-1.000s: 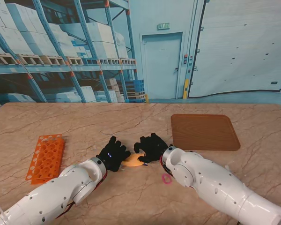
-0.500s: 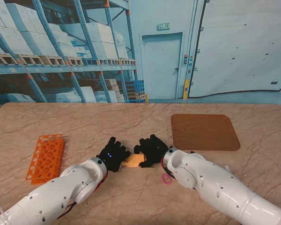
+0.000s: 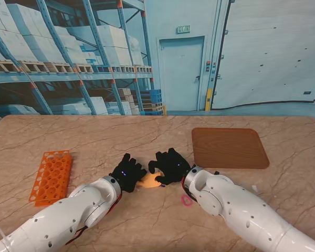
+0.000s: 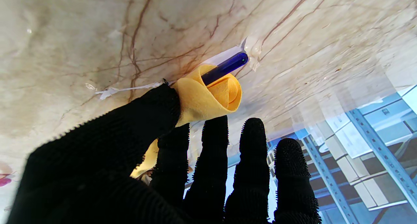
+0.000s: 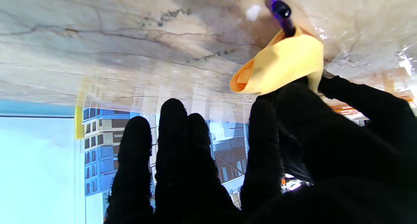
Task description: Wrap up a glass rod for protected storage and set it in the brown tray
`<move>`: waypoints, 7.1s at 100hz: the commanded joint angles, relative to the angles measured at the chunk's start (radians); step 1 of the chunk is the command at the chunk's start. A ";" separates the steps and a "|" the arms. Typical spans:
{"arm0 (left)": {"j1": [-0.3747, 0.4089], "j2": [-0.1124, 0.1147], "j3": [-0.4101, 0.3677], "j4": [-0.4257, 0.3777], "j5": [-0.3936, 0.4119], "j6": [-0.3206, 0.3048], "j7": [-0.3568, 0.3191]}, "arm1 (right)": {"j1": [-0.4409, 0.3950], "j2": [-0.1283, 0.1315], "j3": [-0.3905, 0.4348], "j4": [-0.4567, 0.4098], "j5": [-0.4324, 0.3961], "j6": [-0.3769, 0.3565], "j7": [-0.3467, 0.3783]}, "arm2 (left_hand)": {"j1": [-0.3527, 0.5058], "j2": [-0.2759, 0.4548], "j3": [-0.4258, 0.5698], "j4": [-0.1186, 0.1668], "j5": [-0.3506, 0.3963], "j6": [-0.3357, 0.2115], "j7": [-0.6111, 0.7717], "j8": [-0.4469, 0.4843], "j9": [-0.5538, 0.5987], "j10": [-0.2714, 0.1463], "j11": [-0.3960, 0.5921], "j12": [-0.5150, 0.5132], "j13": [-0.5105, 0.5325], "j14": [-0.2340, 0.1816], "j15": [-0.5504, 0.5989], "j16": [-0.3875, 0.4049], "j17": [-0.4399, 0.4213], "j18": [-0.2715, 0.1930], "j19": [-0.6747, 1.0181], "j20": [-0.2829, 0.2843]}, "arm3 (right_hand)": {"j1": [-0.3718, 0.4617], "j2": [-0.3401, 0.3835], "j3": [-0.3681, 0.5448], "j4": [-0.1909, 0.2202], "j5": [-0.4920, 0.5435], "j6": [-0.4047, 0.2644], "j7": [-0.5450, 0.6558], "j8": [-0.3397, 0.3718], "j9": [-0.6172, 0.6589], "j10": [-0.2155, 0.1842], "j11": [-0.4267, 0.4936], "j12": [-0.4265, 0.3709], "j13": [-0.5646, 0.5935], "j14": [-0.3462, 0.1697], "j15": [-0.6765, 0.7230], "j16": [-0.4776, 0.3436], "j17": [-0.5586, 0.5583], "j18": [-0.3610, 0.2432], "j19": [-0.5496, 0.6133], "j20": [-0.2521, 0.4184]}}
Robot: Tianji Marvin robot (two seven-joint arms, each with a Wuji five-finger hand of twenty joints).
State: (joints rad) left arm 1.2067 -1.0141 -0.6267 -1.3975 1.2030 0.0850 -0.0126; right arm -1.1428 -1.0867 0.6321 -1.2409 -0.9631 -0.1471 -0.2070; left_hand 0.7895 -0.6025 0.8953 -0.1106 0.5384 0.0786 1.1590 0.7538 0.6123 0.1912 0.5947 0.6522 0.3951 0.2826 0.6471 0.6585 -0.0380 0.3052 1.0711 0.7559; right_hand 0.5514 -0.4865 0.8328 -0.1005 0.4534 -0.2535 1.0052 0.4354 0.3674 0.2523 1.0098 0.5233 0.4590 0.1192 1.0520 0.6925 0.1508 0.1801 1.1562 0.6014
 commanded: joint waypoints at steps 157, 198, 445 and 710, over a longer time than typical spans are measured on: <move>0.078 -0.026 -0.067 -0.034 -0.096 0.072 -0.038 | 0.175 -0.035 -0.281 0.142 0.056 0.023 0.052 | -0.034 -0.007 -0.121 -0.058 0.032 0.016 0.070 0.018 0.027 0.017 0.019 0.012 -0.005 0.024 -0.014 -0.002 -0.007 0.017 -0.011 0.016 | 0.027 -0.343 0.314 0.050 0.475 0.172 0.104 -0.122 0.270 -0.004 0.076 0.021 0.119 0.045 0.090 0.017 0.056 0.050 0.092 -0.025; 0.212 -0.055 -0.258 -0.133 -0.226 0.030 0.032 | 0.178 -0.037 -0.274 0.168 0.026 -0.013 -0.031 | -0.233 0.195 -0.311 0.048 -0.027 0.069 -0.305 -0.024 -0.036 0.056 -0.063 -0.010 -0.065 0.040 -0.051 -0.004 -0.038 0.010 -0.037 0.017 | -0.053 -0.316 0.339 0.317 0.418 0.031 0.200 -0.004 0.351 -0.046 0.116 0.014 0.206 -0.010 0.142 0.034 0.109 0.033 0.120 -0.044; -0.044 -0.158 0.005 0.170 -0.723 0.027 -0.019 | 0.110 -0.013 -0.075 0.078 -0.061 -0.063 -0.131 | 0.418 0.568 -0.978 -0.011 -0.008 0.135 0.058 0.026 -0.082 -0.014 -0.148 -0.215 -0.217 -0.122 -0.212 -0.326 0.019 -0.337 -0.675 -0.537 | -0.042 -0.306 0.307 0.290 0.429 0.031 0.154 0.024 0.365 -0.049 0.129 -0.017 0.223 -0.018 0.153 0.036 0.102 0.034 0.114 -0.057; 0.086 -0.238 -0.142 0.091 -0.980 0.002 0.166 | -0.077 0.043 0.171 -0.030 -0.198 -0.075 -0.154 | -0.464 0.567 -0.892 0.130 -0.158 0.029 -0.373 -0.168 0.393 -0.103 0.618 0.537 0.790 -0.094 1.028 0.368 1.159 -0.360 1.023 0.080 | -0.054 -0.188 0.162 0.023 0.133 -0.044 0.008 0.004 0.133 -0.059 -0.052 -0.044 0.054 -0.041 -0.106 -0.060 0.004 0.027 -0.024 -0.043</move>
State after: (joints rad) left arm 1.2810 -1.2469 -0.7648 -1.2865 0.2343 0.0755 0.1621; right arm -1.2135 -1.0420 0.8059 -1.2687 -1.1561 -0.2216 -0.3589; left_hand 0.4016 -0.1173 0.0260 -0.0362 0.4018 0.1103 0.8273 0.5995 1.0276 0.0398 1.2174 1.1543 1.1910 0.0540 1.6156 0.9856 1.1079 0.0639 1.8323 0.8179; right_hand 0.4680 -0.6971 0.9928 -0.0360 0.5974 -0.2752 0.9762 0.4468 0.5190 0.1880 0.9588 0.4877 0.5375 0.0925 0.9555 0.6412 0.1681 0.2087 1.1458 0.5558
